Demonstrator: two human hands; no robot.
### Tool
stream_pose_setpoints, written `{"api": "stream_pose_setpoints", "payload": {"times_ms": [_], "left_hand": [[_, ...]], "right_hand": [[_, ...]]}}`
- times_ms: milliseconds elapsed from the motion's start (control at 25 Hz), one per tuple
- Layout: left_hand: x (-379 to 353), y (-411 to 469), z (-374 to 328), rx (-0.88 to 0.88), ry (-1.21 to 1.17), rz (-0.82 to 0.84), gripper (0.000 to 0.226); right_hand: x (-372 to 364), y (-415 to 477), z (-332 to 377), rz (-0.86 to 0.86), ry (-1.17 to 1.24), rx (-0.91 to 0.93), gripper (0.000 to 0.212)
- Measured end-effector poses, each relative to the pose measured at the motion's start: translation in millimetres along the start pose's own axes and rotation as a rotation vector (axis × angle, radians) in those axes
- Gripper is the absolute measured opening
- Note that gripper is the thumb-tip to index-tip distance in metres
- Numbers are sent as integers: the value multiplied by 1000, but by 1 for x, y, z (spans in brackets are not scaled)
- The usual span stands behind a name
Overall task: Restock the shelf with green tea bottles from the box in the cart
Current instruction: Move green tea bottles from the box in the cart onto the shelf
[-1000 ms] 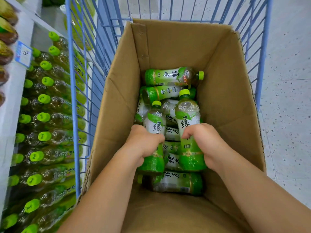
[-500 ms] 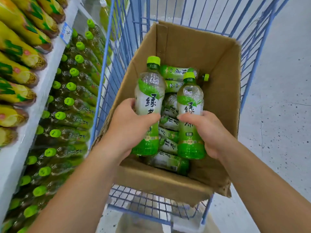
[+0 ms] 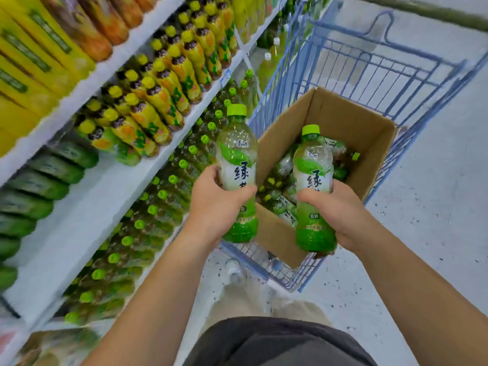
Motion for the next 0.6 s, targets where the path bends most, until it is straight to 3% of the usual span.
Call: {"api": "stream_pose_setpoints", "payload": {"times_ms": [120, 360, 600], "left_hand": [[49, -24, 10, 23, -8, -96, 42], [158, -76, 22, 43, -68, -267, 40], [274, -116, 57, 41, -90, -450, 42]], "right_hand": [[-34, -24, 16, 96, -78, 45, 13], [-126, -70, 48, 285, -299, 153, 24], [-243, -108, 54, 344, -515, 270, 26]]}}
Point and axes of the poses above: each hand's wrist, its own y-axis towards the middle knuckle, its own x-axis out of the back of the hand, z = x × y, the point moved 5 cm from there along y, towards the middle knuckle, and after that the axes turned 7 degrees about -y, right-handed, at the moved point
